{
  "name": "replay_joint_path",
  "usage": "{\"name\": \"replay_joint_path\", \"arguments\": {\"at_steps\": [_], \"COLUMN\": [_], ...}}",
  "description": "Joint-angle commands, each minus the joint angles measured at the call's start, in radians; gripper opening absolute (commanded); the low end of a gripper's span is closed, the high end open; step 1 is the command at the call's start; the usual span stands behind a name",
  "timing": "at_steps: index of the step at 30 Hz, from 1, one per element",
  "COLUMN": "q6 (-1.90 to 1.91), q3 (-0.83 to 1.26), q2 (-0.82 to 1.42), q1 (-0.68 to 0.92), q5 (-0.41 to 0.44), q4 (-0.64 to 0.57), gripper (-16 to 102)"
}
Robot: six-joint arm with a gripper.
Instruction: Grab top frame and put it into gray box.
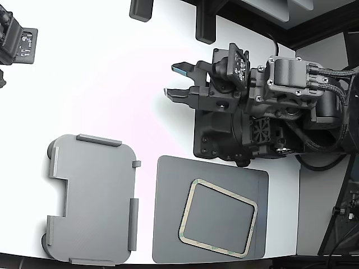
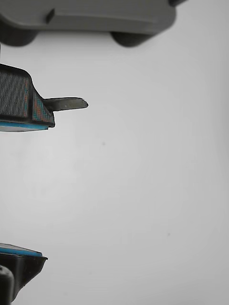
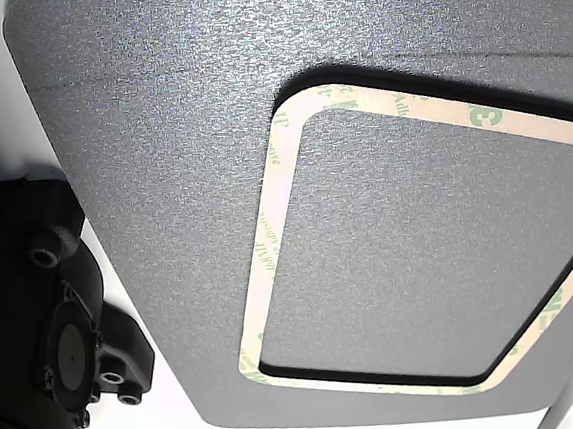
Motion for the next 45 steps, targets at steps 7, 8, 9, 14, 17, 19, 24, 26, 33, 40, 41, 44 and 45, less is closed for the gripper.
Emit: {"name": "replay_joint_path", "arguments": {"at_steps": [7, 8, 9, 14, 17, 19, 24, 26, 33, 40, 41, 44, 45], "q6": [0.034, 0.034, 0.035, 0.035, 0.034, -0.020, -0.245, -0.426, -1.011, -1.017, -1.019, -1.077, -1.109], "q3": [-0.025, -0.025, -0.025, -0.038, -0.144, -0.224, -0.454, -0.535, -0.773, -0.859, -0.867, -0.911, -0.922], "q2": [0.021, 0.021, 0.021, 0.017, -0.089, -0.172, -0.359, -0.408, -0.575, -0.692, -0.710, -0.792, -0.816], "q1": [-0.012, -0.012, -0.012, -0.012, -0.012, -0.012, 0.058, 0.086, 0.288, 0.471, 0.492, 0.563, 0.583], "q5": [0.051, 0.051, 0.051, 0.055, 0.060, 0.048, 0.009, -0.049, -0.075, -0.170, -0.183, -0.173, -0.181], "q4": [0.000, 0.000, 0.000, 0.000, -0.006, -0.011, 0.066, 0.098, 0.339, 0.430, 0.434, 0.480, 0.495], "gripper": [100, 100, 100, 100, 100, 100, 100, 100, 95, 100, 100, 100, 100]}}
